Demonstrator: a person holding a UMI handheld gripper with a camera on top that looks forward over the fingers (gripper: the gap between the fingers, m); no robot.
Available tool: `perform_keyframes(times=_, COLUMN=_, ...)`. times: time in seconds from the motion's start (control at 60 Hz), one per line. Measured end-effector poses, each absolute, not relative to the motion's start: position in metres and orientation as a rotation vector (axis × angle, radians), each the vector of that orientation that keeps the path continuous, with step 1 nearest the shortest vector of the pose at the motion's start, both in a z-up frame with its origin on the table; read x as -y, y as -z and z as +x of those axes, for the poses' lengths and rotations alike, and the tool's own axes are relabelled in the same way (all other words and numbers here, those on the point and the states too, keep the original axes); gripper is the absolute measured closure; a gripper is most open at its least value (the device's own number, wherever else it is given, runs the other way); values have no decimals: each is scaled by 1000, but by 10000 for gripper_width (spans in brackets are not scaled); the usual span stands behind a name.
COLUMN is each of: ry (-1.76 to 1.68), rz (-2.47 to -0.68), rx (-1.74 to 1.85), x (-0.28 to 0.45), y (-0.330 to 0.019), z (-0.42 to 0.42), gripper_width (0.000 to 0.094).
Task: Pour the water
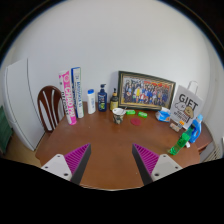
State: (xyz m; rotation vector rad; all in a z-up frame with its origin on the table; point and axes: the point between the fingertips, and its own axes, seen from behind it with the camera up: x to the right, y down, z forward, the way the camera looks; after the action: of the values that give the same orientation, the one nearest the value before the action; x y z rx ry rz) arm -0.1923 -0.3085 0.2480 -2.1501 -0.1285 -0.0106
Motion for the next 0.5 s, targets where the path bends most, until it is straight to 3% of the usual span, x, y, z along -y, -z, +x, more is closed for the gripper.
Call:
perform_keyframes(times=0.25, ry=67, rz=-2173, rx=30, x=310, y=-234, z=-130, gripper_width=82)
perform_keyframes(times=0.5, ry=137, rz=-2125, rx=-81, x=318, y=-199, z=13, gripper_width=82)
